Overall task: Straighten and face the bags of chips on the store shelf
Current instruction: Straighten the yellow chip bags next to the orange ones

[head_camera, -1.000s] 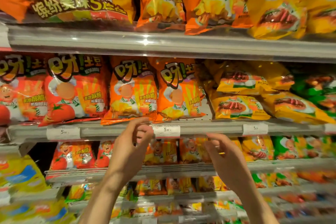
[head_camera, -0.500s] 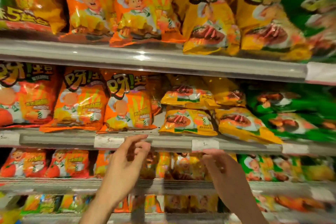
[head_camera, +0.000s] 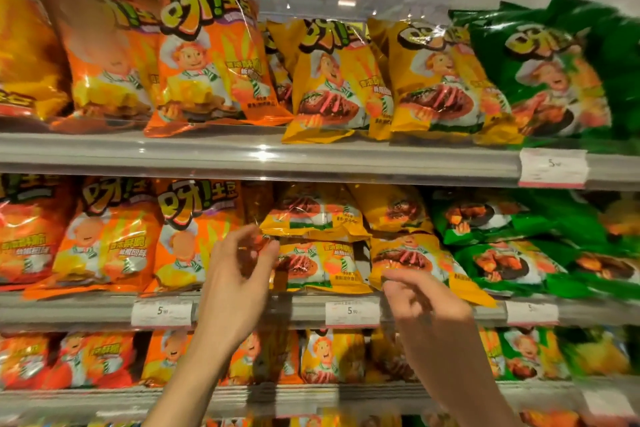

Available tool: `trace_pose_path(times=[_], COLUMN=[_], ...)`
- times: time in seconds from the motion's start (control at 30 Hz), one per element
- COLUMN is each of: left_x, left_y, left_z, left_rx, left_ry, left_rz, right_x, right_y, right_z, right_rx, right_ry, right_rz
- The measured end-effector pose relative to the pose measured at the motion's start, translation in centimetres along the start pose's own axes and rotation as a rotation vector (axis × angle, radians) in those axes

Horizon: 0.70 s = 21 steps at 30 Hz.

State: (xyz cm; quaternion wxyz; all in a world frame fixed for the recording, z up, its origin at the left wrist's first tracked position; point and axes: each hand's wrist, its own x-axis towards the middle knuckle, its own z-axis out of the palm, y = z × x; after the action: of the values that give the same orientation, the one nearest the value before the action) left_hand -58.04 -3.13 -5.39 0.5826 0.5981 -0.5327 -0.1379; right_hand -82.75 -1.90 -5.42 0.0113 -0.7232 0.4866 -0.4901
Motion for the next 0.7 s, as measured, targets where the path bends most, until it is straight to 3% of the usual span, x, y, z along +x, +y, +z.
trace_pose_path(times=[0.13,0.27,0.4,0.5,0.7], left_x=[3.9,7.1,8.5,9.0,8.6], left_y=[0.8,1.4,1.6,1.3,1.6], left_z=[1.0,1.4,1.9,2.1,2.5], left_rx=[0.072,0.058,0.101,0.102,-0.007], left_ry=[-0.077,-0.141,-0.282,-0.340,-0.354], left_rz=[-0.019,-0.110,-0.139,-0.161,-0.183], right_x=[3.3,6.9,10.2,11.1,10.3], right_y=[-0.5,-1.2,-0.4,0.4,-0.2], right_z=[0.8,2.0,2.4,2.2,2.8], right_rx=[-0.091,-0.390,-0.584,-0.538,-0.642], right_ry=[0.010,-0.054,-0.262,-0.380,-0.297], right_rz=[-0.098,-0.113,0.047,0.132,0.093])
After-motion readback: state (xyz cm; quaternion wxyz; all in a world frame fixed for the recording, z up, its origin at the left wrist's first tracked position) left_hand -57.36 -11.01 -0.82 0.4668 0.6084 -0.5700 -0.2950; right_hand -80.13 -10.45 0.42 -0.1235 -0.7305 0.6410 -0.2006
